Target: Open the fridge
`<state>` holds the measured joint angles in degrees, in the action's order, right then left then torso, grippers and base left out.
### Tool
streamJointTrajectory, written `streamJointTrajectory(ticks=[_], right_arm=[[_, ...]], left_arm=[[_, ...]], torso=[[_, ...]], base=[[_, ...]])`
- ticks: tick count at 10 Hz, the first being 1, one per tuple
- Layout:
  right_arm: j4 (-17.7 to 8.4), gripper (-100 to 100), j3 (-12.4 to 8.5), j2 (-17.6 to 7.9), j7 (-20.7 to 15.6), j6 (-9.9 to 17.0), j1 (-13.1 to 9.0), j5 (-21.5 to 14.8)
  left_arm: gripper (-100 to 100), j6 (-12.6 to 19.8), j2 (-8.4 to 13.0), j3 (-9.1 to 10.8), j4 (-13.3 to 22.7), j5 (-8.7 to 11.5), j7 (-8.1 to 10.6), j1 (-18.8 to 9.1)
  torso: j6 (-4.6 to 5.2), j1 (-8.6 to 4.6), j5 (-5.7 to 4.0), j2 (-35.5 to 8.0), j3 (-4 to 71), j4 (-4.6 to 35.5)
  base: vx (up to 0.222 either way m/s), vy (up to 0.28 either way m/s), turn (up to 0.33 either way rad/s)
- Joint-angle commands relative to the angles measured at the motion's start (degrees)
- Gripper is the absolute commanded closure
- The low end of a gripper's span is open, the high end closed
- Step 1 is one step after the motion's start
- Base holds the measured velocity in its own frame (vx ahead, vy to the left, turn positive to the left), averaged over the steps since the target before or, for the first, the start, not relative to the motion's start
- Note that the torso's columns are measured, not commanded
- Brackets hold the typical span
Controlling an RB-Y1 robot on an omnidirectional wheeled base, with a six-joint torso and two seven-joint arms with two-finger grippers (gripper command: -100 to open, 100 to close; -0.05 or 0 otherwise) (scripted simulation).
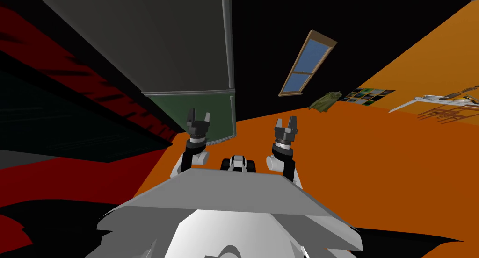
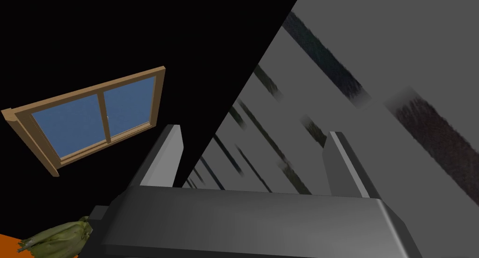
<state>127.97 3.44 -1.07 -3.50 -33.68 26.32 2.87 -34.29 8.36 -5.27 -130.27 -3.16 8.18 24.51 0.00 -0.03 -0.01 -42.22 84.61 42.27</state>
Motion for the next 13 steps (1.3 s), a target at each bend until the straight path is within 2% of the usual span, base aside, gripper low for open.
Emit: streamJointTrajectory(ticks=[1, 3, 4, 6, 7, 8, 9, 10, 11, 12, 13], right_arm=[[0.0, 0, 0.0, 0.0, 0.0, 0.0, 0.0, 0.0], [0.0, 0, 0.0, 0.0, 0.0, 0.0, 0.0, 0.0], [0.0, 0, 0.0, 0.0, 0.0, 0.0, 0.0, 0.0], [0.0, 0, 0.0, 0.0, 0.0, 0.0, 0.0, 0.0], [0.0, 0, 0.0, 0.0, 0.0, 0.0, 0.0, 0.0], [0.0, 0, 0.0, 0.0, 0.0, 0.0, 0.0, 0.0], [0.0, 0, 0.0, 0.0, 0.0, 0.0, 0.0, 0.0], [0.0, 0, 0.0, 0.0, 0.0, 0.0, 0.0, 0.0], [0.0, 0, 0.0, 0.0, 0.0, 0.0, 0.0, 0.0], [0.0, 0, 0.0, 0.0, 0.0, 0.0, 0.0, 0.0], [0.0, 0, 0.0, 0.0, 0.0, 0.0, 0.0, 0.0]], left_arm=[[-100, 0.25, 3.76, -0.89, 1.48, 0.53, 1.55, -3.05], [-100, 0.52, 7.17, -2.43, 3.3, 1.17, 3.57, -6.95], [-100, 0.52, 7.98, -2.43, 3.3, 1.17, 3.57, -7.32], [-100, 0.79, 11.75, -4.17, 5.23, 1.89, 5.88, -11.36], [-100, 0.79, 12.35, -4.17, 5.23, 1.89, 5.88, -12.1], [-100, 0.93, 14.62, -5.1, 6.25, 2.26, 7.1, -14.14], [-100, 0.93, 14.62, -5.1, 6.25, 2.26, 7.1, -14.64], [-100, 1.08, 16.92, -6.07, 7.3, 2.64, 8.37, -16.87], [-100, 1.08, 16.92, -6.07, 7.3, 2.64, 8.37, -17.26], [-100, 1.23, 19.27, -7.07, 8.39, 3.01, 9.66, -19.42], [-100, 1.23, 19.27, -7.07, 8.39, 3.01, 9.66, -19.94]], torso=[[-0.01, 0.03, 0.01, -0.05, -0.03, 0.01], [0.0, 0.03, 0.01, -0.02, -0.02, 0.01], [0.0, 0.03, 0.01, 0.01, 0.0, -0.01], [0.0, 0.03, 0.01, -0.11, -0.07, 0.03], [0.0, 0.01, 0.01, -0.07, -0.04, 0.02], [0.0, 0.01, 0.0, -0.07, -0.04, 0.02], [0.0, 0.03, 0.01, -0.06, -0.04, 0.02], [-0.01, 0.02, 0.01, -0.1, -0.06, 0.02], [0.0, 0.02, 0.0, -0.07, -0.05, 0.02], [0.0, 0.03, 0.01, -0.07, -0.05, 0.02], [0.0, 0.02, 0.01, -0.03, -0.02, 0.01]], base=[[0.038, 0.002, 0.007], [0.063, -0.003, 0.011], [0.049, 0.0, 0.003], [0.049, -0.002, 0.013], [0.051, -0.006, 0.006], [0.049, -0.002, 0.009], [0.038, -0.004, 0.003], [0.042, -0.008, 0.01], [0.04, -0.003, 0.004], [0.05, -0.006, 0.007], [0.043, -0.005, 0.004]])
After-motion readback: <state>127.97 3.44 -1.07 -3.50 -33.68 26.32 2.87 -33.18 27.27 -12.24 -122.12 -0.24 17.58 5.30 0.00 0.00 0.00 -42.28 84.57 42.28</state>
